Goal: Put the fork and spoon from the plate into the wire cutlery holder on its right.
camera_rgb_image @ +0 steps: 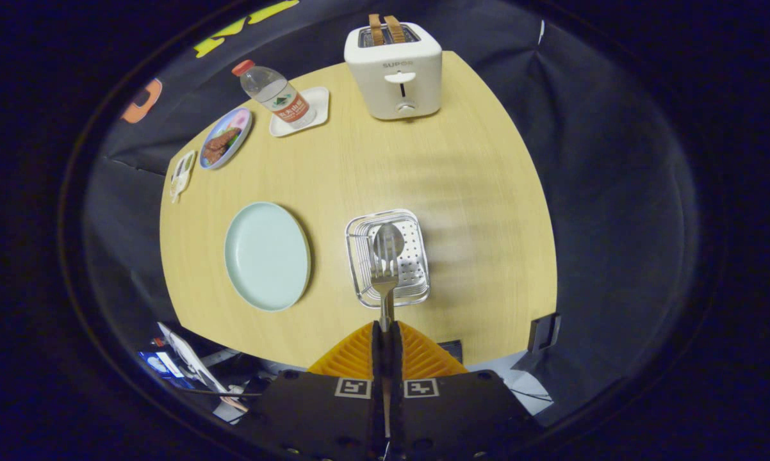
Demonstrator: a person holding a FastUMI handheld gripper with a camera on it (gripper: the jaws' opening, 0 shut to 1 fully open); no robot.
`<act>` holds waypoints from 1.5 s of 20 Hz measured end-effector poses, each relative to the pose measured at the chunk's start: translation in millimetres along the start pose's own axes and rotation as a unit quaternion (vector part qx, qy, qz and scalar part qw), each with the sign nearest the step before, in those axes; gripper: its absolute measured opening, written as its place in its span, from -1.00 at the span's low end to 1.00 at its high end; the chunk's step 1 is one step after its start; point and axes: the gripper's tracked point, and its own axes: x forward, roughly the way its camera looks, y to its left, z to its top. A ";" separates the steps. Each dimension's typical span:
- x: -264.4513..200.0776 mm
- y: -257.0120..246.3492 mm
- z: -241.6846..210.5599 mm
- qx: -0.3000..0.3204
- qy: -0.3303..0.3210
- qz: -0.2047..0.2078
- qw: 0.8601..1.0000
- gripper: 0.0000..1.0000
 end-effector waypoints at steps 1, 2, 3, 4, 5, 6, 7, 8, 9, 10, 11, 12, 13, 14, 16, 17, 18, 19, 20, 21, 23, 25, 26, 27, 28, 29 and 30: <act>0.7 0.9 0.5 0.004 0.011 -0.001 1.000 -0.92; 2.7 3.7 1.3 0.008 0.021 0.000 1.000 -0.92; 4.3 5.3 2.4 0.010 0.032 0.001 0.999 -0.92; 6.9 5.4 2.3 0.013 0.043 0.001 0.999 -0.92; 8.3 4.5 2.1 0.018 0.055 -0.003 0.998 -0.92; 9.4 2.2 3.8 0.026 0.060 -0.009 0.998 -0.92; 11.5 1.9 6.2 0.032 0.061 -0.013 0.998 -0.92; 12.4 0.4 9.3 0.031 0.060 -0.016 0.998 -0.85; 12.2 0.9 12.1 0.029 0.058 -0.017 0.998 -0.84; 12.6 0.2 15.2 0.025 0.055 -0.020 0.998 -0.84; 12.4 0.8 17.1 0.023 0.050 -0.021 0.998 -0.84; 11.9 1.1 19.1 0.018 0.046 -0.025 0.998 -0.80; 11.8 3.2 19.5 0.014 0.039 -0.023 0.999 -0.80; 10.1 6.8 21.5 0.007 0.033 -0.020 0.999 -0.71; 6.8 11.8 25.9 -0.019 0.011 -0.015 1.000 -0.51; 5.8 13.4 27.8 -0.026 0.000 -0.015 1.000 -0.45; 4.0 17.3 29.3 -0.031 -0.011 -0.010 0.999 -0.39; 2.5 20.1 29.7 -0.035 -0.020 -0.005 0.999 -0.32; 1.0 22.7 29.5 -0.040 -0.027 -0.003 0.999 -0.17; 0.5 24.5 29.0 -0.047 -0.035 0.000 0.998 -0.03; -0.3 29.9 31.3 -0.051 -0.058 0.006 0.997 0.19; 2.3 36.4 33.7 -0.052 -0.085 0.007 0.995 0.55; 3.8 40.5 35.5 -0.056 -0.099 0.006 0.994 0.69; 6.6 45.7 34.4 -0.062 -0.110 0.005 0.992 0.82; 7.6 51.7 30.1 -0.073 -0.117 0.004 0.991 0.92; 9.3 56.6 25.1 -0.082 -0.122 -0.003 0.989 0.94; 10.6 62.5 22.1 -0.090 -0.131 -0.010 0.987 0.94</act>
